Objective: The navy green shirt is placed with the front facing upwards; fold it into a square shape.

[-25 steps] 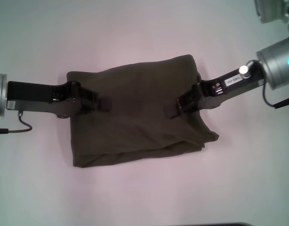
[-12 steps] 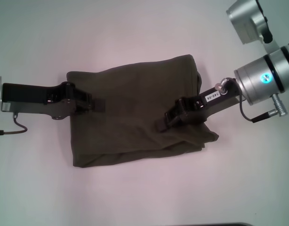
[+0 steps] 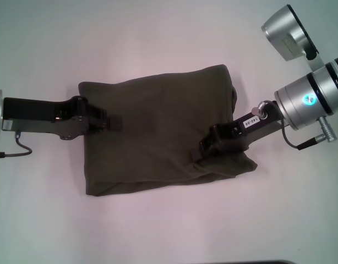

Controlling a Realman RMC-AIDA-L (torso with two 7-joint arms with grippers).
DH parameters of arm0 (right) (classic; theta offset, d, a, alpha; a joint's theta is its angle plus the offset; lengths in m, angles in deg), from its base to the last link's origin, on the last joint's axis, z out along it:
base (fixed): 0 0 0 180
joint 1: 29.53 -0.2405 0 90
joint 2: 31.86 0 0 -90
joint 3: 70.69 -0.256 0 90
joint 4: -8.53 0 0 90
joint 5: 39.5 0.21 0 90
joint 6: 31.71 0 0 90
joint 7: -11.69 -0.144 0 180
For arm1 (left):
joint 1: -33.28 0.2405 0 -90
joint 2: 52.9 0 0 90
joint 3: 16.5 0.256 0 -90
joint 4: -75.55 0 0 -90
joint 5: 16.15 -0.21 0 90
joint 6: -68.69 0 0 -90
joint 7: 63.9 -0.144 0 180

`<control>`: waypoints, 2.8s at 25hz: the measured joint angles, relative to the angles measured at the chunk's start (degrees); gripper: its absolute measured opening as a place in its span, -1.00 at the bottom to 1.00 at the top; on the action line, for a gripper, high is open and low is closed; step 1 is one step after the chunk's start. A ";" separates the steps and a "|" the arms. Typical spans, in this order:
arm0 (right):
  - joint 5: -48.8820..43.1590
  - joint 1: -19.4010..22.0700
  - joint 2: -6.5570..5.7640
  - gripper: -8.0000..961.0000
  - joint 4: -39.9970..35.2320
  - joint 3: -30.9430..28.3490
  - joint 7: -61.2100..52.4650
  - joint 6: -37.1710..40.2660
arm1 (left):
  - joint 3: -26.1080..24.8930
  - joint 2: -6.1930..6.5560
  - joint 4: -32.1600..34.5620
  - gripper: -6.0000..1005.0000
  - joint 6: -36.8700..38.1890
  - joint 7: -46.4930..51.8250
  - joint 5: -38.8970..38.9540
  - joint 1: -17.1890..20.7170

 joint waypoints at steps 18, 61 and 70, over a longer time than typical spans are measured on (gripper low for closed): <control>0.66 2.73 -0.47 -0.98 -6.93 -1.74 -0.65 6.13 | 14.22 -3.46 1.95 -0.98 -7.04 1.89 -0.38 -3.26; 2.06 -5.45 -6.99 -0.98 -5.40 -1.18 -5.85 -2.23 | 10.10 0.03 4.61 -0.98 -13.74 8.89 -1.17 -11.94; 2.01 -7.24 -3.55 -0.98 -1.26 3.81 -5.26 -7.90 | 16.64 0.47 7.41 -0.98 -18.61 10.49 -1.89 -12.87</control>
